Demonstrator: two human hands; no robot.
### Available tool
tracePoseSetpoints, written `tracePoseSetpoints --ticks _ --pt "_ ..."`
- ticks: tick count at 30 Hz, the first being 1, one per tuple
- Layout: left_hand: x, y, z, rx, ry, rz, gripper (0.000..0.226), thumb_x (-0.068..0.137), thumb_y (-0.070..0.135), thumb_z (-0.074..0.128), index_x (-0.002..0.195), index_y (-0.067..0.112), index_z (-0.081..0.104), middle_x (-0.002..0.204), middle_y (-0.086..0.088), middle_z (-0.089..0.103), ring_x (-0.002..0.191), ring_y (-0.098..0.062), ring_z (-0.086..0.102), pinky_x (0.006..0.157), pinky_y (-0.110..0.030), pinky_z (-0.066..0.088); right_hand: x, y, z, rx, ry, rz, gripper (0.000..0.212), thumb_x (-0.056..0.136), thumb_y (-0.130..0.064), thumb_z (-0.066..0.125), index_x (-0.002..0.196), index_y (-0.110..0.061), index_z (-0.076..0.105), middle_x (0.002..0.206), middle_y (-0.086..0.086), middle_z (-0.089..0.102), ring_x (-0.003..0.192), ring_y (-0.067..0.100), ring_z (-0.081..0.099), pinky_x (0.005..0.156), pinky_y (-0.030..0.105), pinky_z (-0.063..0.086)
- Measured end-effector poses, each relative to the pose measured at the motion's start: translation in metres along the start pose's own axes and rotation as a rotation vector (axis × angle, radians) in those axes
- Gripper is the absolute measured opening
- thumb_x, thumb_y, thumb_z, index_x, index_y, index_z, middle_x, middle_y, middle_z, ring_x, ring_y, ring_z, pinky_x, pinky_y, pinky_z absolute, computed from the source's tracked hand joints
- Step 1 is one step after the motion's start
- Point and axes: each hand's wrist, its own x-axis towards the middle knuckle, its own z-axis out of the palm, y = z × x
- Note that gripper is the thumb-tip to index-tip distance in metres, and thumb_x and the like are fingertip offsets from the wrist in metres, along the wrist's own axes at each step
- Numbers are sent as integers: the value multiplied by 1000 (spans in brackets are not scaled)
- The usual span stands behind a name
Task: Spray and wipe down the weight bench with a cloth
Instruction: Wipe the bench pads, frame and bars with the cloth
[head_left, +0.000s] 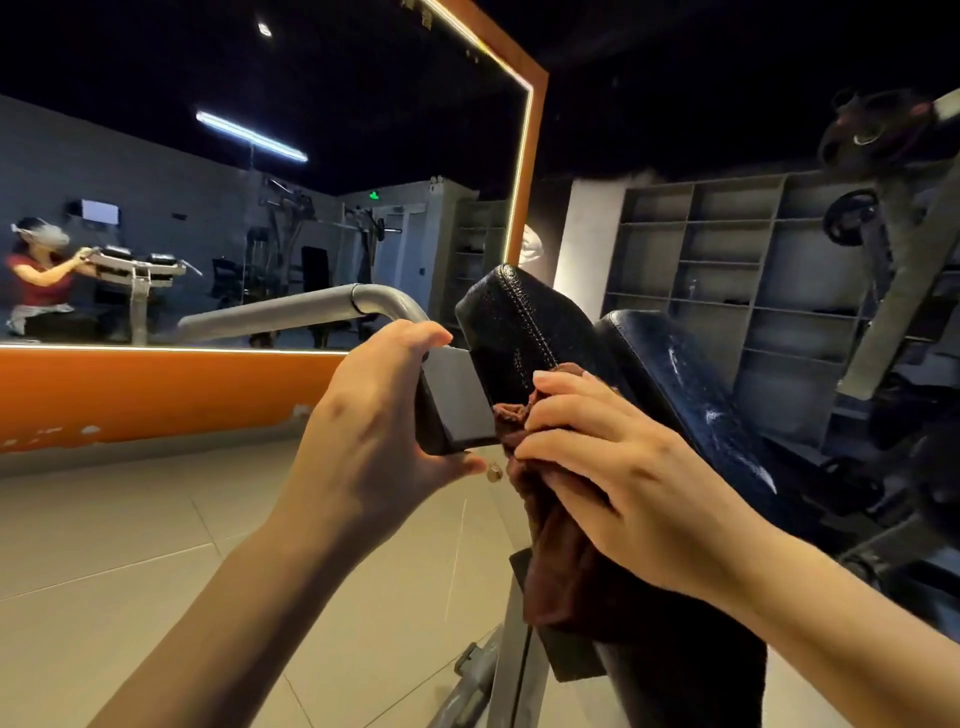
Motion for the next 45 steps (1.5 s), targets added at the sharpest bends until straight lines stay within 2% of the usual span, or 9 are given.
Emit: tracePoseSetpoints --ticks 11,17,22,26,30,33,35,41,45 --pt "1 -2 -3 -45 14 6 80 63 63 53 123 11 42 114 -15 61 101 -14 46 81 -25 42 3 4 -5 -25 -1 18 32 96 -30 45 112 -20 70 124 -7 62 138 11 38 117 34 30" --pt "0 -2 1 -24 10 2 86 56 49 77 122 4 47 115 -18 60 102 -15 45 83 -30 43 8 7 -5 -19 58 8 31 94 -25 47 110 -14 72 123 -1 64 138 15 40 116 29 31" --pt "1 1 -2 -65 0 7 81 64 59 64 121 4 47 113 -16 60 100 -13 45 81 -27 44 64 19 -8 -206 92 1 30 93 -18 46 103 -9 73 117 8 68 127 28 52 112 30 28" --pt "0 1 -5 -69 -4 -17 82 62 61 55 121 4 47 111 -15 60 98 -13 46 77 -19 41 42 14 -12 -94 34 0 33 96 -22 41 105 -10 71 116 4 67 129 16 46 117 18 21" --pt "-1 -1 -4 -33 1 -14 84 61 59 60 121 2 47 111 -18 60 99 -14 45 80 -17 37 -13 0 -6 44 34 4 25 96 -18 49 107 -12 70 120 -2 64 136 14 41 115 37 34" --pt "-2 0 -2 -10 0 -23 83 55 46 80 118 1 49 111 -19 61 97 -16 47 79 -26 42 -29 -6 -1 82 109 17 24 95 -17 52 106 -11 72 118 -1 65 137 14 42 111 39 38" --pt "0 1 -3 -5 -5 -25 82 58 54 69 117 1 51 114 -18 61 99 -19 51 81 -29 43 -20 -4 1 71 134 -3 23 95 -15 53 103 -9 73 114 1 66 136 17 43 111 37 39" --pt "2 6 -6 -9 -32 -21 80 63 60 59 115 0 52 111 -18 61 95 -16 49 78 -27 45 76 27 -2 -101 143 -19 22 90 -11 54 99 -7 74 113 9 69 131 29 49 113 28 26" --pt "2 5 -6 13 -47 -9 79 64 60 57 116 0 52 114 -19 61 97 -20 55 81 -30 45 71 35 -2 141 121 60 27 93 -20 50 106 -13 73 124 -2 64 140 13 34 117 16 12"
